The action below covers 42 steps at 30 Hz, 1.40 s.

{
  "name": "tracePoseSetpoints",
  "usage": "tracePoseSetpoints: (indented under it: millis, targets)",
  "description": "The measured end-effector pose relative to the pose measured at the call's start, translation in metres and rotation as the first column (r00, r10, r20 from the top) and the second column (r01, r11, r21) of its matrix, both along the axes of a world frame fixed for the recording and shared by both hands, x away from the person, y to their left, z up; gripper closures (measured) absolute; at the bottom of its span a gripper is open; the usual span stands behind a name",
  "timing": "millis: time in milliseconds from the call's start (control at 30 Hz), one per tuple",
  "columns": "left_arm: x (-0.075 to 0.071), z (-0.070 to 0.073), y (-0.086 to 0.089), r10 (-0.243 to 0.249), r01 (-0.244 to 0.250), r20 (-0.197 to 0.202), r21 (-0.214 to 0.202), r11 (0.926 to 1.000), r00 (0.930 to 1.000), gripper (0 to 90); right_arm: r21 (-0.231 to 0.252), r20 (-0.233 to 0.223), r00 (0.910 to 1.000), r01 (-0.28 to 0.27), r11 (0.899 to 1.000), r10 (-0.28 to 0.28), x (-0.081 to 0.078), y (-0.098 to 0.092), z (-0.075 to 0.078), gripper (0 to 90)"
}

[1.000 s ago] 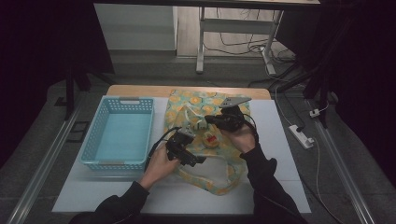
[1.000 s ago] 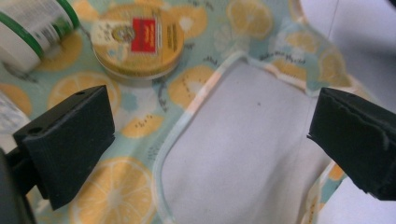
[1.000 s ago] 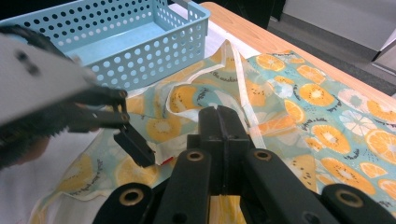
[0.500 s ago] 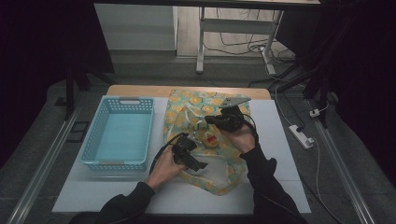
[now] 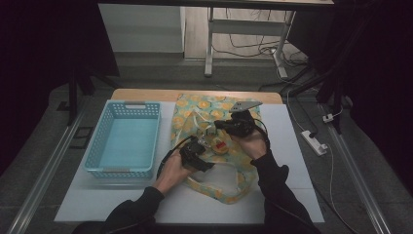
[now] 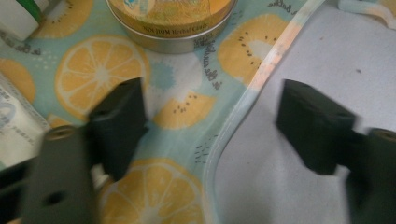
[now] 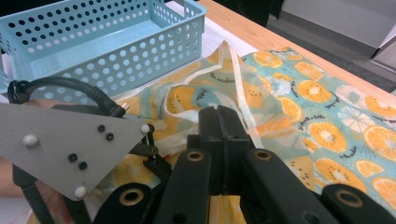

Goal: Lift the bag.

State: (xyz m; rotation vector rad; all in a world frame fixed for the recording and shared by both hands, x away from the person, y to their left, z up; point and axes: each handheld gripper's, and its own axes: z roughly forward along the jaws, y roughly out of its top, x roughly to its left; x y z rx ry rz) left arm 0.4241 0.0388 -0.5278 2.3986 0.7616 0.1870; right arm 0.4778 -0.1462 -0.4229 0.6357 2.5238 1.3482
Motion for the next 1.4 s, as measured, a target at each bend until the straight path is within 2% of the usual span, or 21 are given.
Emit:
tracePoseSetpoints:
  millis: [167, 333, 500, 667, 800, 900, 1100, 1267, 1400]
  targets:
    - [0.004, 0.003, -0.001, 0.009, -0.008, -0.017, 0.006, 0.9999, 0.9998, 57.1, 0.002, -0.001, 1.0, 0.0, 1.0, 0.0, 0.0, 0.0, 0.0, 90.0]
    - [0.009, 0.005, 0.001, 0.043, -0.042, -0.044, 0.004, 0.9991, 0.9981, 70.6, 0.004, -0.001, 1.0, -0.001, 1.0, 0.001, 0.0, -0.001, 0.0, 90.0]
    - [0.011, 0.006, 0.0, 0.049, -0.049, -0.082, 0.0, 0.9988, 0.9954, 89.1, 0.004, -0.002, 1.0, 0.0, 1.0, 0.0, 0.0, -0.001, 0.001, 90.0]
    - [0.01, 0.008, -0.004, 0.102, -0.103, -0.103, -0.001, 0.9947, 0.9895, 89.9, 0.005, -0.001, 1.0, 0.0, 1.0, 0.0, 0.0, -0.001, 0.001, 90.0]
    - [0.008, 0.01, -0.004, 0.102, -0.101, -0.082, 0.019, 0.9947, 0.9913, 90.0, 0.006, -0.003, 1.0, -0.001, 1.0, 0.001, 0.0, -0.002, 0.002, 90.0]
    - [0.006, 0.012, -0.002, 0.111, -0.113, -0.072, -0.021, 0.9933, 0.9912, 90.0, 0.006, -0.005, 1.0, -0.002, 1.0, 0.002, 0.0, -0.002, 0.002, 90.0]
    - [0.004, 0.022, 0.002, 0.086, -0.093, -0.119, -0.056, 0.9941, 0.9892, 90.0, 0.0, -0.009, 1.0, -0.005, 1.0, 0.005, 0.001, -0.002, 0.004, 90.0]
    - [0.001, 0.034, 0.001, 0.051, -0.058, -0.111, -0.066, 0.9961, 0.9925, 90.0, -0.003, -0.015, 0.9999, -0.003, 1.0, 0.003, 0.002, -0.003, 0.007, 90.0]
    - [0.0, 0.044, 0.004, 0.035, -0.046, -0.118, -0.093, 0.9946, 0.9924, 90.0, -0.001, -0.024, 0.9997, -0.002, 1.0, 0.002, 0.002, -0.005, 0.01, 90.0]
